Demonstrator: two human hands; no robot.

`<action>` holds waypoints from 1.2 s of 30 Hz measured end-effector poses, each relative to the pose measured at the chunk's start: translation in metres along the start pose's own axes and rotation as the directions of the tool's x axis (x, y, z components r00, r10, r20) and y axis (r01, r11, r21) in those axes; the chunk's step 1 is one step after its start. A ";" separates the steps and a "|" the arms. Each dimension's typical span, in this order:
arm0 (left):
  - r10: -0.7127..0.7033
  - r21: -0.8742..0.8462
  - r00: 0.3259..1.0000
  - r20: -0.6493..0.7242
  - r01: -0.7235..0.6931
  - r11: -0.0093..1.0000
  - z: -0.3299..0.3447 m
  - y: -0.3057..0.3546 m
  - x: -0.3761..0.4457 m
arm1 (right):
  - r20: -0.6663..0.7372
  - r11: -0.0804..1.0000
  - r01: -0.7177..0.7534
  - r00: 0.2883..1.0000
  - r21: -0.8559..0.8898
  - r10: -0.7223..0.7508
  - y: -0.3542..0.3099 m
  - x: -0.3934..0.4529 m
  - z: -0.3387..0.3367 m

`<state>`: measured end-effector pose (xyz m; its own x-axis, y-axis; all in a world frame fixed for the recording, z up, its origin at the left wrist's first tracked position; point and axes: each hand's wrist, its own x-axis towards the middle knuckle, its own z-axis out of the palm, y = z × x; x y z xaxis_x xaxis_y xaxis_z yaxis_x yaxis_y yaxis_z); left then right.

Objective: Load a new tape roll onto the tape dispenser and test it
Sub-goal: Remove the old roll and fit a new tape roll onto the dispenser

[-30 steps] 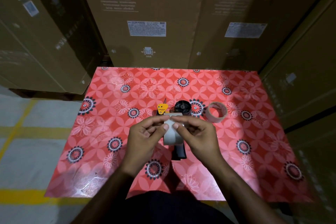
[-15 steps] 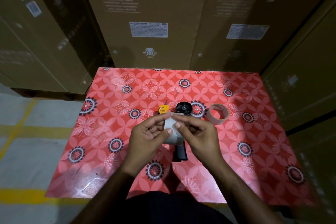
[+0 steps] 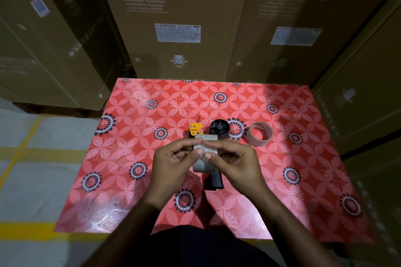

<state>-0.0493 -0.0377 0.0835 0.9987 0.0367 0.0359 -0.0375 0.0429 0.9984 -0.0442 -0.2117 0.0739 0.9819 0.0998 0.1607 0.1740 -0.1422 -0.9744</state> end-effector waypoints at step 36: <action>-0.068 0.070 0.997 0.035 0.065 0.995 0.000 -0.008 -0.018 | 0.069 0.991 -0.119 0.991 0.056 0.115 -0.002 -0.002 -0.004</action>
<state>-0.0670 -0.0385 0.0751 0.9995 -0.0008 -0.0302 0.0302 -0.0248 0.9992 -0.0463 -0.2152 0.0762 0.9879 0.1506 0.0367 0.0518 -0.0974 -0.9939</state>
